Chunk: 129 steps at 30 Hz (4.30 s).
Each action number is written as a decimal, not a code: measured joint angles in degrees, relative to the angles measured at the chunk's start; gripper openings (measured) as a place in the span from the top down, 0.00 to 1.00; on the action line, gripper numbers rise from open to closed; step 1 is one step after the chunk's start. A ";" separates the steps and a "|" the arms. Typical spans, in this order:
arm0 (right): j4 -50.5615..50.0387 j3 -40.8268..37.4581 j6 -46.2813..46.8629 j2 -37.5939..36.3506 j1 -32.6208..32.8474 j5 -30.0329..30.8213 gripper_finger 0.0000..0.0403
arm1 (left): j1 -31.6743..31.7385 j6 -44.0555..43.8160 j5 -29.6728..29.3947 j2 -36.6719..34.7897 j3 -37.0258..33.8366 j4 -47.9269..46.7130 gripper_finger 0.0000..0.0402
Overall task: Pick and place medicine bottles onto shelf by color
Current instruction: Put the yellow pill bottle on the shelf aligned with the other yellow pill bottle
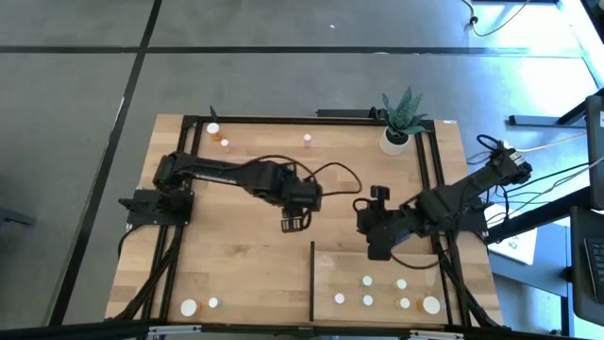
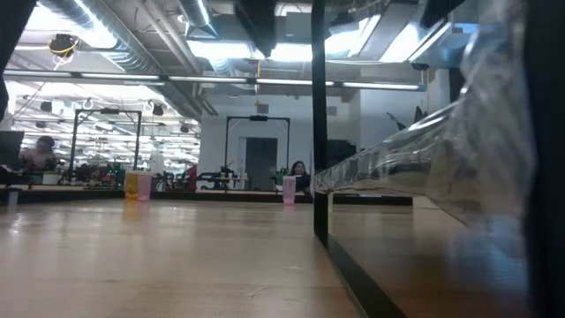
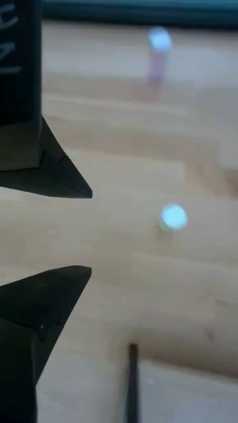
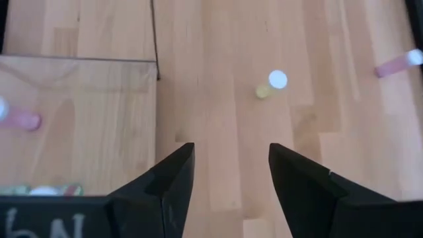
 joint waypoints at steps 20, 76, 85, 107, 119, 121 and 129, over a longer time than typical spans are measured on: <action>18.23 -1.30 -22.36 11.85 -18.75 -11.61 0.51 | -11.84 -15.51 -9.93 -16.32 0.00 -10.13 0.58; 25.11 -2.18 -31.12 21.48 -30.71 -24.52 0.38 | -15.09 -17.86 -11.13 -18.52 -0.07 -12.40 0.58; 27.66 -5.26 -29.94 21.52 -31.38 -24.41 0.39 | -15.09 -17.86 -11.13 -18.52 -0.07 -12.40 0.58; 31.92 -7.57 -33.38 25.64 -32.30 -24.52 0.39 | -15.09 -17.81 -11.11 -18.50 -0.07 -12.57 0.58; 32.34 -7.60 -34.21 26.46 -32.28 -24.50 0.50 | -15.07 -17.79 -11.11 -18.50 -0.07 -12.57 0.58; 32.34 -7.60 -34.16 26.46 -32.28 -24.50 0.55 | -15.09 -17.79 -11.11 -18.50 -0.07 -12.57 0.58; 32.34 -7.60 -34.05 26.44 -32.24 -24.50 0.72 | -15.08 -17.79 -11.11 -18.50 -0.07 -12.57 0.58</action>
